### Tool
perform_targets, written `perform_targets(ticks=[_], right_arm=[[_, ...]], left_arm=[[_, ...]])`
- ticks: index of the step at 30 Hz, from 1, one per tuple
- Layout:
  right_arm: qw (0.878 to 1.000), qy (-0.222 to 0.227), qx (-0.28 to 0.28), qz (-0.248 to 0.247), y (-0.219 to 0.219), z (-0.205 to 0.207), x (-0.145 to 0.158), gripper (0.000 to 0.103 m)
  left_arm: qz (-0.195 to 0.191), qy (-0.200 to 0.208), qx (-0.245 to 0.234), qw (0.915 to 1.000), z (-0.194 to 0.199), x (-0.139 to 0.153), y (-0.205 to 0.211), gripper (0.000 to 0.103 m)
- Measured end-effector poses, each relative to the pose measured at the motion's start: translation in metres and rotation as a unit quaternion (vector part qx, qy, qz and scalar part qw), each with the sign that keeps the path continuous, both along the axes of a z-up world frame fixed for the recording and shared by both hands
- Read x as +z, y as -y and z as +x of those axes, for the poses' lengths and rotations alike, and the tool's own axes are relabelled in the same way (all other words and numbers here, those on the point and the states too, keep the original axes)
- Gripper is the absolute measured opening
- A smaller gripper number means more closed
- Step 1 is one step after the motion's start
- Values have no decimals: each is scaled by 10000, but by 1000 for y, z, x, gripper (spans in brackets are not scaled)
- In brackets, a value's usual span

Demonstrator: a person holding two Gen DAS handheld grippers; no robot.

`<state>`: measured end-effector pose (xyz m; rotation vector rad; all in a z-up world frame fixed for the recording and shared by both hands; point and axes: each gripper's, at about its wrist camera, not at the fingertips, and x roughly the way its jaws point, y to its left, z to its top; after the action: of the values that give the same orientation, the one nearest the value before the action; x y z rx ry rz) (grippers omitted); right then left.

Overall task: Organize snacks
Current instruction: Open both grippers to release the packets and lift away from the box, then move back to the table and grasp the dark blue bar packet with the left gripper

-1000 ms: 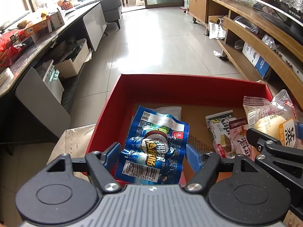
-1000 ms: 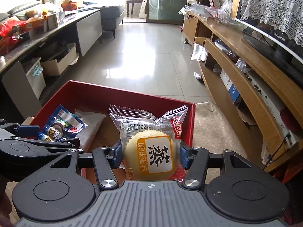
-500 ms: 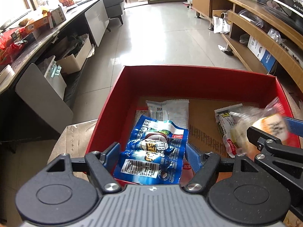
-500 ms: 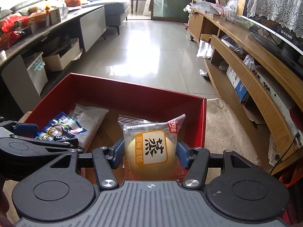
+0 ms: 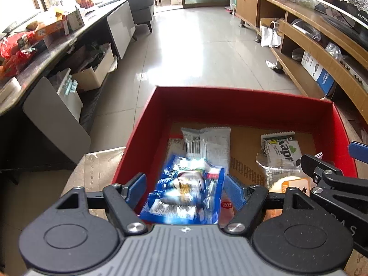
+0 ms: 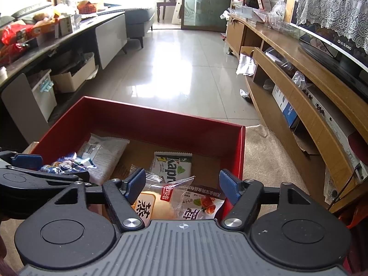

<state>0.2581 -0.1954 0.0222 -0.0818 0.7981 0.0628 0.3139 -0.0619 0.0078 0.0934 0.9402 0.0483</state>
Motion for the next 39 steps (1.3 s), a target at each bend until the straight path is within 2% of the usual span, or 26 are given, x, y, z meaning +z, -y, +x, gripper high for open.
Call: perform_targets(ticks=[7,24,33,39], right_arm=[[9999,69,-69,32,5,-2,5,80],[9989,224,-81,-404,3,-29,32,83],[9984,125,-52,-544,6,-48,36,85],[9982,-125,-68,-589,14,-62,26,85]], left_arm=[[-72,93,-40,9999,-4,8,2,71],[-398,159,-177,9989,-34,28,1,71],[-487,78,-409,9979,-54,29,3,71],[-553,-159,-651,9962,-73,20,8,71]])
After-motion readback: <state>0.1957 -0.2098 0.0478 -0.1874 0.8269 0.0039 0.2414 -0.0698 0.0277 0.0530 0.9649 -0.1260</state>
